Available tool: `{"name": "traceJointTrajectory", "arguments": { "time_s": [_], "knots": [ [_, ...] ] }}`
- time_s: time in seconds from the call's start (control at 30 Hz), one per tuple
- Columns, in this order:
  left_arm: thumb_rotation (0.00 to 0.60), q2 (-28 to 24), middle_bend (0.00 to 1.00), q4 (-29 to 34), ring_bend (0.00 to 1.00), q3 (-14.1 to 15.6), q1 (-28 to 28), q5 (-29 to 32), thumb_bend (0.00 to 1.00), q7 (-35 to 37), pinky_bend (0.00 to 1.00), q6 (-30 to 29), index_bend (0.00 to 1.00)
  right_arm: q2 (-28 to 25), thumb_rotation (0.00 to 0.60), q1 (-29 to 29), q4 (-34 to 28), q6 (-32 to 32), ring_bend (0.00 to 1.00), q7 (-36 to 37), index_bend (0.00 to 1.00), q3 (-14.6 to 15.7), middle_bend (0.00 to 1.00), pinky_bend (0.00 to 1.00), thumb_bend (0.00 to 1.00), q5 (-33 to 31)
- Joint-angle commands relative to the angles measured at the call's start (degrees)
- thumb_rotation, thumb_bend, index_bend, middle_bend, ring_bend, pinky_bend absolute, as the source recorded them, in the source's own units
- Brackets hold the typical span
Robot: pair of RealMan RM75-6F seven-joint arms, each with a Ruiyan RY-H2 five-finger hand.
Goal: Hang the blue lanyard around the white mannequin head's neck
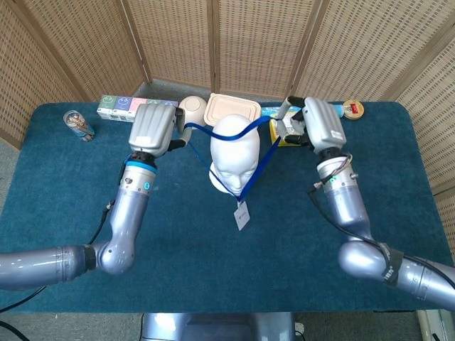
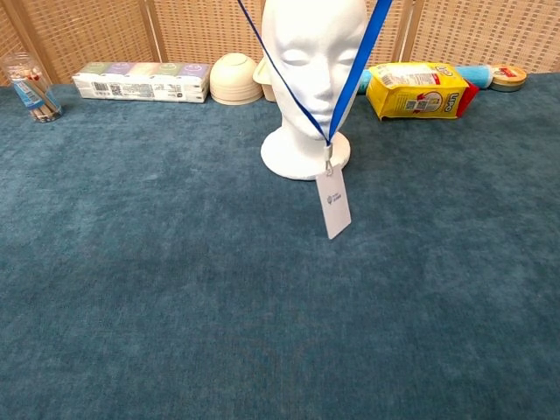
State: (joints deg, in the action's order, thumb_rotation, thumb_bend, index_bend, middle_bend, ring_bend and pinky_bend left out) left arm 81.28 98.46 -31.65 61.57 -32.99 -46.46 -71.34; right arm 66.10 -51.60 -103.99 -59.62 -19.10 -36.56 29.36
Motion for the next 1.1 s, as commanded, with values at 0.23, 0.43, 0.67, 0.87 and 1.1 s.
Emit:
{"name": "traceJointTrajectory", "arguments": {
  "time_s": [0.23, 0.43, 0.67, 0.87, 1.1],
  "knots": [
    [0.481, 1.48, 1.0, -5.55, 1.0, 0.9, 2.54, 3.81, 0.44, 0.67, 1.0, 2.08, 0.71, 0.18, 0.6, -2.66, 6.1, 3.39, 1.0, 1.7, 0.72, 1.79, 1.0, 1.0, 0.53, -2.88],
    [0.482, 3.24, 1.0, -10.17, 1.0, 1.69, 4.46, 5.7, 0.44, 0.86, 1.0, 3.34, 0.71, 1.15, 0.6, -4.89, 10.8, 5.36, 1.0, 1.88, 0.72, 3.25, 1.0, 1.0, 0.53, -4.37],
    [0.486, 5.67, 1.0, -15.22, 1.0, 2.18, 6.25, 7.8, 0.44, 1.61, 1.0, 4.91, 0.71, 2.27, 0.6, -6.3, 14.93, 6.47, 1.0, 1.94, 0.72, 5.13, 1.0, 1.0, 0.53, -6.09],
    [0.483, 6.72, 1.0, -17.83, 1.0, 2.86, 6.62, 8.61, 0.44, 2.31, 1.0, 5.59, 0.71, 2.89, 0.6, -6.58, 16.9, 6.8, 1.0, 2.47, 0.72, 6.34, 1.0, 1.0, 0.53, -6.57],
    [0.481, 7.47, 1.0, -20.67, 1.0, 3.77, 6.71, 9.37, 0.44, 2.49, 1.0, 6.44, 0.71, 3.26, 0.6, -7.4, 18.85, 7.5, 1.0, 2.26, 0.72, 7.25, 1.0, 1.0, 0.53, -7.65]
  ]
}}
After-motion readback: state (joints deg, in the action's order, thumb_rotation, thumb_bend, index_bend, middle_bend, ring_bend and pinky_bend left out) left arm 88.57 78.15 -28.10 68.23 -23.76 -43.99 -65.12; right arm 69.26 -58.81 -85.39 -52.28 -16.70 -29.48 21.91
